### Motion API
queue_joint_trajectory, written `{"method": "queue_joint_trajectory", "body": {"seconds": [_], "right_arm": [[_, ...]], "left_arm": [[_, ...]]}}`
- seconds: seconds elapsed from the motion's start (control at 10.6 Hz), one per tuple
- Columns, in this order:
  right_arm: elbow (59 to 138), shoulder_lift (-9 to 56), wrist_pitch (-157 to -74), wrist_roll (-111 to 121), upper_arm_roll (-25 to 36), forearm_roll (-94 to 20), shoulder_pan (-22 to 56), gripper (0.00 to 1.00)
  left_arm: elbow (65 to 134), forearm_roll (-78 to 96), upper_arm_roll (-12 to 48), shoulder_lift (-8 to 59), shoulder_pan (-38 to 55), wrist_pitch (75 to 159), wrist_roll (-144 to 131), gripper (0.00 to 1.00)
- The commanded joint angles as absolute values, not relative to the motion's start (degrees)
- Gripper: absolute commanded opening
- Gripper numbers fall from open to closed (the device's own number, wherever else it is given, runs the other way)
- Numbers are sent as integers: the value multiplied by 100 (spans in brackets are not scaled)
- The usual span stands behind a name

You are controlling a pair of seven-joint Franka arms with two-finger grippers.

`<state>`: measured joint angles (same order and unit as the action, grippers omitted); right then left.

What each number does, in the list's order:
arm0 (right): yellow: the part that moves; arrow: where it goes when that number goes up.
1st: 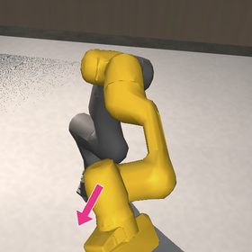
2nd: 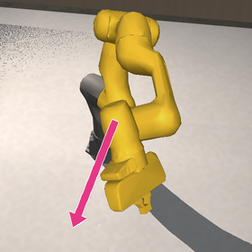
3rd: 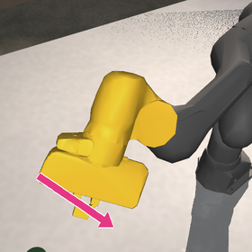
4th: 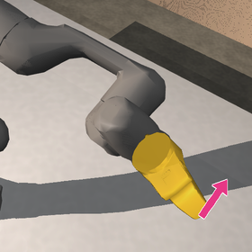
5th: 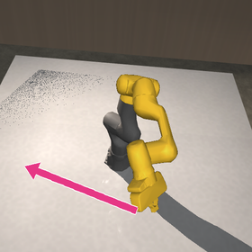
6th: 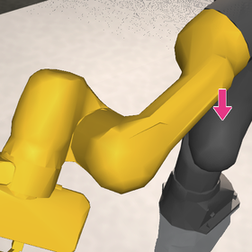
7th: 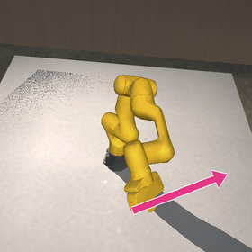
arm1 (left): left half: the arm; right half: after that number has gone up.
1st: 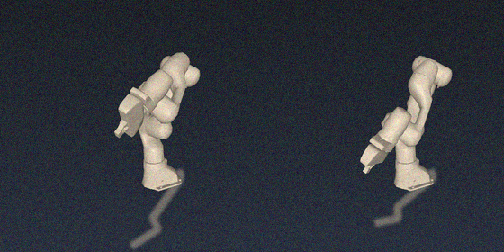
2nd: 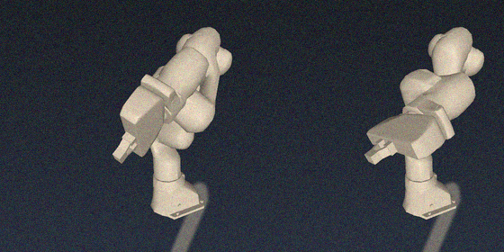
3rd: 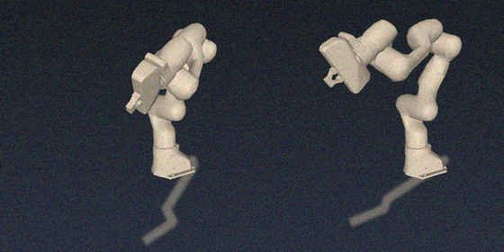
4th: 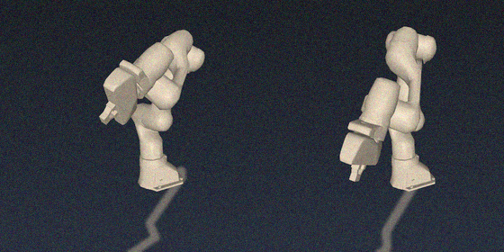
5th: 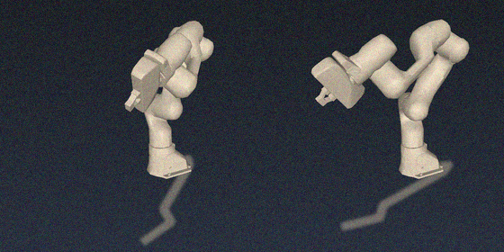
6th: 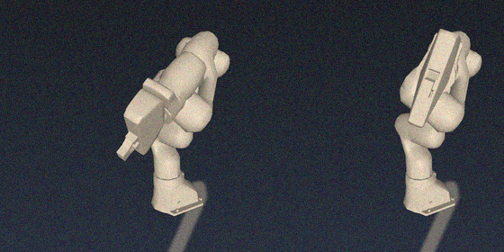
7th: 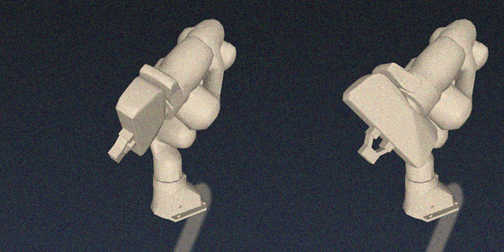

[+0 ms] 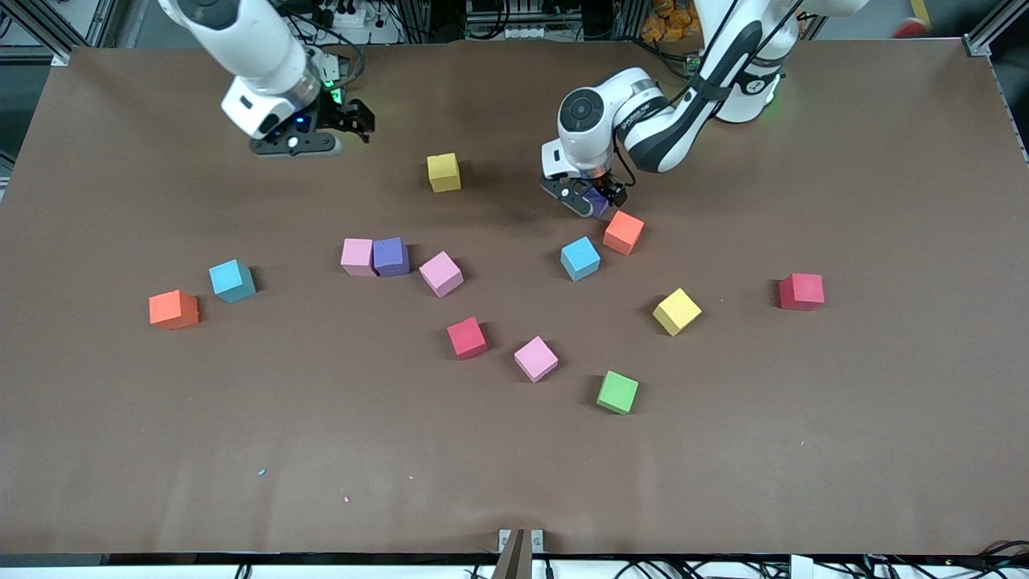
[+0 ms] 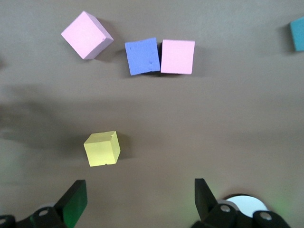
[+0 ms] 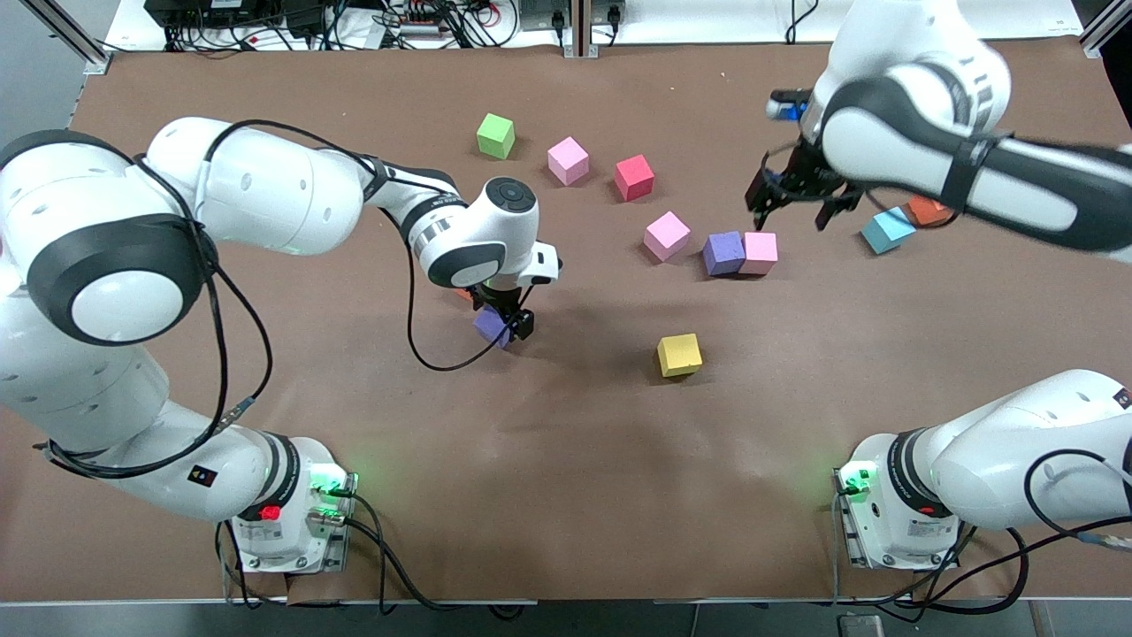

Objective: Arrange 11 blocks into digit 3
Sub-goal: 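Grasp the purple block with the left gripper while the right gripper reaches yellow, then lift the purple block with the left gripper while the right gripper grasps yellow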

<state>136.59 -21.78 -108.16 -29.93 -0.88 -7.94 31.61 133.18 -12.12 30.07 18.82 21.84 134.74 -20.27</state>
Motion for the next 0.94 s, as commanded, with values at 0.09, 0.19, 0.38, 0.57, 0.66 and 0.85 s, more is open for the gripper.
{"method": "queue_joint_trajectory", "body": {"seconds": [0.09,0.19,0.38,0.57,0.66,0.85], "right_arm": [[14517,-2357,-12062,-4006,-44,-861,4050,100],[14754,-2164,-12633,-4251,-53,-861,4287,100],[14862,-1637,-13252,-4892,-149,-844,4858,100],[15019,-1434,-13621,-5080,-245,-844,4957,100],[15325,-1389,-14145,-5097,-324,-844,4957,100],[15583,-1074,-14869,-5404,-780,-844,4905,100]], "left_arm": [[13263,-1415,3006,2047,2249,13579,-2179,15],[13219,-1432,3006,2100,2267,13579,-2319,13],[12948,-1415,3015,2197,2294,13570,-3132,13],[12457,-1363,3032,2425,2495,13562,-4345,10],[12123,-1362,3032,2626,2609,13544,-4899,10],[11648,-1354,3032,2917,2829,13535,-6050,10]]}}
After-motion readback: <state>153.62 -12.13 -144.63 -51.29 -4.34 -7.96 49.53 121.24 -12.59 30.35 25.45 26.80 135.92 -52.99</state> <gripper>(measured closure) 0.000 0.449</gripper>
